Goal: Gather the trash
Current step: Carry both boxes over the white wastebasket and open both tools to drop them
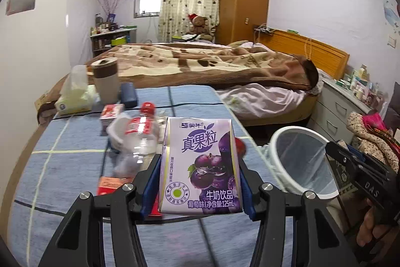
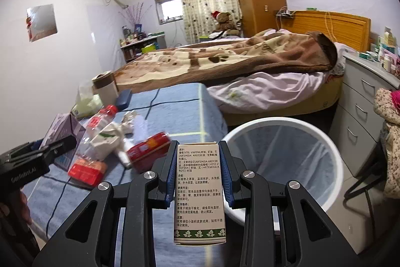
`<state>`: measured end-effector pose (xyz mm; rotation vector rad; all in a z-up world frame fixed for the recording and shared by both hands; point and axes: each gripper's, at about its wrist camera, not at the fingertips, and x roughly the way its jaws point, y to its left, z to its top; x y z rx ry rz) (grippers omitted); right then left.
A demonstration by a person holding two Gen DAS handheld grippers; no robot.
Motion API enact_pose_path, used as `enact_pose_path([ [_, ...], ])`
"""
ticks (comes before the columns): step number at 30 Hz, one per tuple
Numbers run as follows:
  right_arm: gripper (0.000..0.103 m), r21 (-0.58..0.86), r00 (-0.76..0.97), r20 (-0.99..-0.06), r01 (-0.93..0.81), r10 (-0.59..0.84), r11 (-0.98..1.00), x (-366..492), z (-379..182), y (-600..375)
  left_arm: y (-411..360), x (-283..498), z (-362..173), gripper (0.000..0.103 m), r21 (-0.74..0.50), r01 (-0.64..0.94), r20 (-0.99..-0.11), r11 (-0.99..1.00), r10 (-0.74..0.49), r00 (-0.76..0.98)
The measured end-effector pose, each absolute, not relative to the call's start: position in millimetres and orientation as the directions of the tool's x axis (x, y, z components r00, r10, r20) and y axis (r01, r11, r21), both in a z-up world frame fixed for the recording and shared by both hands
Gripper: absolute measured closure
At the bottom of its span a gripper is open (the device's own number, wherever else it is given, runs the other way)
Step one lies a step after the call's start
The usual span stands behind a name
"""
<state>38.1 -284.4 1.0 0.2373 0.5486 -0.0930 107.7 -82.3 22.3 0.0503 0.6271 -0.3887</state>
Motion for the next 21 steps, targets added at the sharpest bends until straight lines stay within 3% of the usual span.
enact_pose_path([
  [21,0.071,0.199,0.790,-0.607,0.254,-0.084,0.947,53.2,-24.0,-368.6,-225.7,107.7,-2.1,0.048,-0.095,0.587,-0.621,0.804,-0.509,0.597],
])
